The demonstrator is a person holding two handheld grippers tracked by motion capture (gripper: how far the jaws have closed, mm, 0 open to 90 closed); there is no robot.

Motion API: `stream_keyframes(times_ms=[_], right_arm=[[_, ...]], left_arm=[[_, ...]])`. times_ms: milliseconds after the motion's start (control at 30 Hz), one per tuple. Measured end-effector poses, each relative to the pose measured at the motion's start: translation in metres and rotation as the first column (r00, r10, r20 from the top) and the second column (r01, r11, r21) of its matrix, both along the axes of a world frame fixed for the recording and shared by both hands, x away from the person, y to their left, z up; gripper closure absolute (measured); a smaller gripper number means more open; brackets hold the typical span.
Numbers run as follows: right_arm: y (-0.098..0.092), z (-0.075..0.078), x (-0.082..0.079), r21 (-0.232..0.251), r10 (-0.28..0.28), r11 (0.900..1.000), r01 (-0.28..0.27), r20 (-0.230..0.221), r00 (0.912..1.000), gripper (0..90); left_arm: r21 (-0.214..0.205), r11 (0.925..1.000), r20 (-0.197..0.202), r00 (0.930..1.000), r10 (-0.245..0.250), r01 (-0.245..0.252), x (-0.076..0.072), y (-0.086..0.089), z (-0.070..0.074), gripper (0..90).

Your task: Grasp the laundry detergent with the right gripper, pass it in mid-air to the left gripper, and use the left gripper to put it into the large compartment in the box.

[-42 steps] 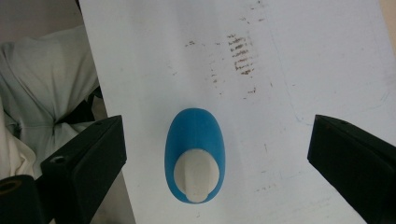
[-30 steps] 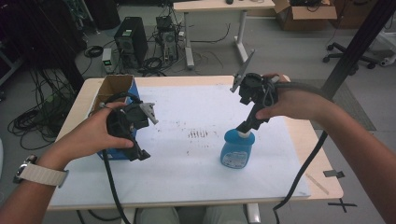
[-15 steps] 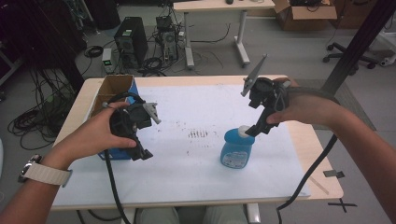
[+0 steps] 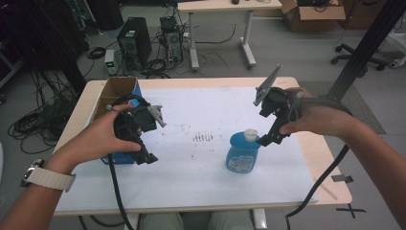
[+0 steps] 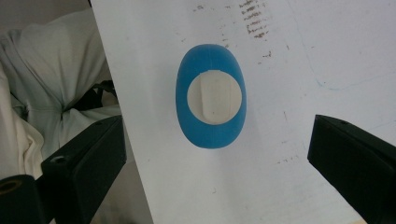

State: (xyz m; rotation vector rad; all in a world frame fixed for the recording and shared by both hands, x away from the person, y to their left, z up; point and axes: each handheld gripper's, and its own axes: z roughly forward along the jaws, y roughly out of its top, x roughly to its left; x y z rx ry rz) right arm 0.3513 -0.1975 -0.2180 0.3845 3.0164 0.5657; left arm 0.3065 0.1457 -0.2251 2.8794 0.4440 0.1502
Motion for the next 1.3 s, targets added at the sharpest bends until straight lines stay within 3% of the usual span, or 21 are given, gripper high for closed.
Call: stream_keyframes(times_ms=[600,800,1300], right_arm=[[-0.02,-0.019,-0.005,0.04,-0.015,0.9991,0.015,0.006,0.9999,4.2],[-0.024,-0.025,-0.007,0.03,0.001,0.9995,-0.001,0.003,1.0,4.4],[-0.034,-0.045,-0.01,0.075,-0.005,0.9972,0.004,0.017,0.9998,3.7]], left_arm=[[-0.002,1.0,-0.002,1.0,0.006,-0.006,0.001,-0.001,-0.002,7.5],[-0.002,1.0,-0.002,1.0,0.002,-0.002,0.002,-0.003,-0.004,7.5],[-0.005,1.0,-0.002,1.0,0.002,-0.002,0.003,-0.004,-0.005,7.5]])
